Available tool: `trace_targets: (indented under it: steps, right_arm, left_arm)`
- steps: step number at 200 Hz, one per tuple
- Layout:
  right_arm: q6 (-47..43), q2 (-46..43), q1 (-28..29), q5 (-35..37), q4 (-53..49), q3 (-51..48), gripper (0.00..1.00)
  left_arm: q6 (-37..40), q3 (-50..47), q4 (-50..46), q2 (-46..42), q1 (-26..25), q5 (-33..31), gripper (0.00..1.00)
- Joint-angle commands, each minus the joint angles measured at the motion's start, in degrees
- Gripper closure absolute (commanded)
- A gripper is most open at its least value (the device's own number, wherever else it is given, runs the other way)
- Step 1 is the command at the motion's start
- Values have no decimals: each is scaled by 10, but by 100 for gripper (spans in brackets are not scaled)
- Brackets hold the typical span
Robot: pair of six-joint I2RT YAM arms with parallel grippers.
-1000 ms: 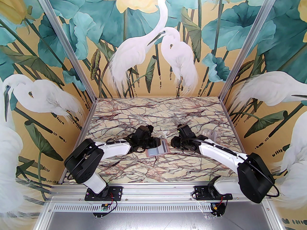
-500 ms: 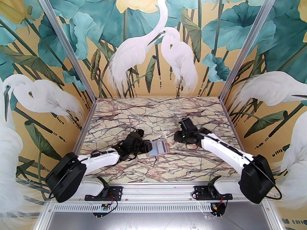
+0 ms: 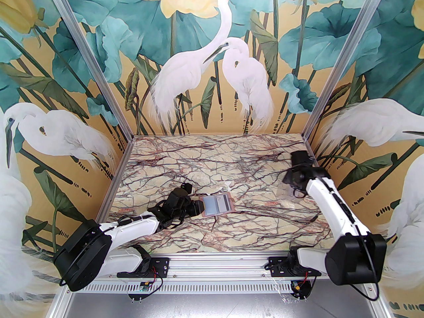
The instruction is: Put the credit cards into the card holder
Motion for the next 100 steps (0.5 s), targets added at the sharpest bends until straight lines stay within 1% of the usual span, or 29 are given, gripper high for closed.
trace_targets:
  steps: [1,12,18,21,26,62,76,100]
  right_arm:
    - [-11,17,-35,-21,21,-20,29]
    - [-15,25,-45,-27,43,-28,19]
    - [-19,33,-48,-34,51,-30,19]
    - [-22,38,-51,-40,54,-29,15]
    - [-26,48,-55,-51,58,-28,14]
    - [-65,108,-61,-127,89,-24,12]
    - [-73,126,-63,-146,95,-23,12]
    - [-87,151,-63,-189,111,-24,15]
  left_arm:
    - [10,-6,17,-10,3,-6,60]
    - [11,-7,17,-11,4,-5,60]
    - [11,-7,17,-11,4,-5,60]
    - [11,-7,18,-10,4,-5,60]
    - [12,-7,18,-12,4,-5,60]
    - [14,-9,19,-12,4,2,60]
    - [13,-9,21,-12,4,3,60]
    - [13,-7,22,-10,4,4,60]
